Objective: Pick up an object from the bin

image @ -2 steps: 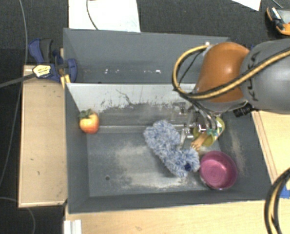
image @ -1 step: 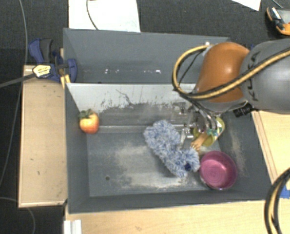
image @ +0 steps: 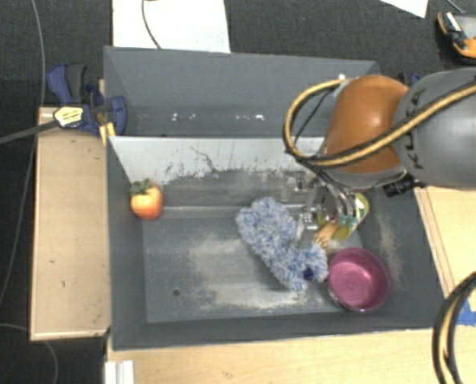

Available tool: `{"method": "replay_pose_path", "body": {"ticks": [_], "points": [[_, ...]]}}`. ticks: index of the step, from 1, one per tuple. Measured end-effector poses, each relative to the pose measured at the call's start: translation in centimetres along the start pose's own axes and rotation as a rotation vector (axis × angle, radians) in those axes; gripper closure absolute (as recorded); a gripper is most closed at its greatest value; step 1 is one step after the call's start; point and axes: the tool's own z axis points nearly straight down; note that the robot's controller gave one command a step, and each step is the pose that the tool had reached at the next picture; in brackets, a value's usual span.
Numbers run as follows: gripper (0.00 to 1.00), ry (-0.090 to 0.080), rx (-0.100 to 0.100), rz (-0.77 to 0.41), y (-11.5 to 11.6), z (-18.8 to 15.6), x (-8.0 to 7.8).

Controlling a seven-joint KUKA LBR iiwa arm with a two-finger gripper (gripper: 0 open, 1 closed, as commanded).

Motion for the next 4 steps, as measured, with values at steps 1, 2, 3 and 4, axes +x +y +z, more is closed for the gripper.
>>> {"method": "replay_pose_path", "body": {"ticks": [1, 2, 3, 4], "points": [[0.0, -0.001, -0.003, -0.089, -1.3, 5.0, 6.1], [0.0, -0.011, -0.001, 0.04, -1.9, 4.4, 1.5], [0.0, -0.004, -0.002, -0.065, -2.2, -5.4, 4.1], [0.0, -0.017, -0.002, 0.039, -3.2, 0.0, 4.0]]}}
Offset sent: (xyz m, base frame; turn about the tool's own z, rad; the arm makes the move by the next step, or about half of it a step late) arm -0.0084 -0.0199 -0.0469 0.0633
